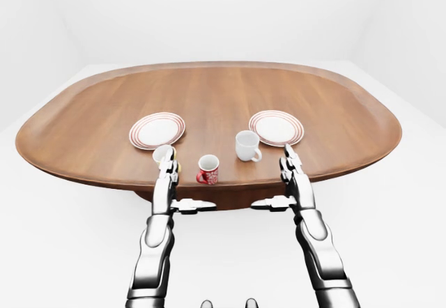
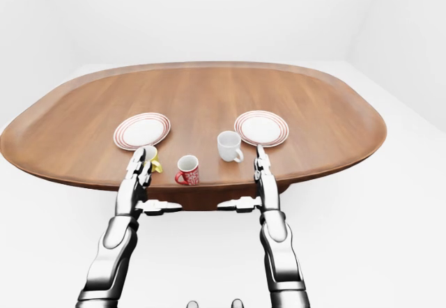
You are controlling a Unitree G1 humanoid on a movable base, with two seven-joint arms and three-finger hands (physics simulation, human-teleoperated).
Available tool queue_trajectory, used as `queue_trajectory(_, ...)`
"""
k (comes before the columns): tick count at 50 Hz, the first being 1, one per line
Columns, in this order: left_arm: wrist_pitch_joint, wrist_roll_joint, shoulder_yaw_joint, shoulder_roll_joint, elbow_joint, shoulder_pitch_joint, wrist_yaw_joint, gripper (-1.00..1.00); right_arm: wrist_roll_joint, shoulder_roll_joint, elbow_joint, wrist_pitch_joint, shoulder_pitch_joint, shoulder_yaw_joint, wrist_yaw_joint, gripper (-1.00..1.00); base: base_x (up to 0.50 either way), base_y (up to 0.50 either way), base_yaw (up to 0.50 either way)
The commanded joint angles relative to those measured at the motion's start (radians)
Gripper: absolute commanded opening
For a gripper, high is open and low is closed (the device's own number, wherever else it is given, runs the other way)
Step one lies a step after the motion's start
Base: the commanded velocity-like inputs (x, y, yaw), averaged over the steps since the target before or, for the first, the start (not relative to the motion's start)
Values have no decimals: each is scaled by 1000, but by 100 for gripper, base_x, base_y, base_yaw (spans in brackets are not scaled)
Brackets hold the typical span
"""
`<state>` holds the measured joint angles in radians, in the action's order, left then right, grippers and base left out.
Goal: Put the red mug on the left plate.
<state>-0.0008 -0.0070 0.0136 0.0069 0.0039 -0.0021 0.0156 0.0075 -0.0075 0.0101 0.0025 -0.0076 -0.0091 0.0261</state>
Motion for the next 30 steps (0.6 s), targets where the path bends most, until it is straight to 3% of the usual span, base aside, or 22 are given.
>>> queue_trajectory(1,-2,-9,18,11,6,-2,26,100,7,-10,47,-2,-22,-10,47,100,0,0,0)
queue_trajectory(23,12,-33,26,12,24,-16,32,100,12,-9,40,-3,-16,-13,47,100,0,0,0)
queue_trajectory(26,23,-38,28,13,-12,-1,32,100,5,-8,-10,19,2,-7,45,100,0,0,0)
queue_trajectory(28,39,-46,32,12,-74,24,32,100,-20,-11,-125,73,38,7,42,100,0,0,0)
queue_trajectory(30,76,-69,40,10,-203,67,33,100,-66,-13,-351,85,114,30,36,100,0,0,0)
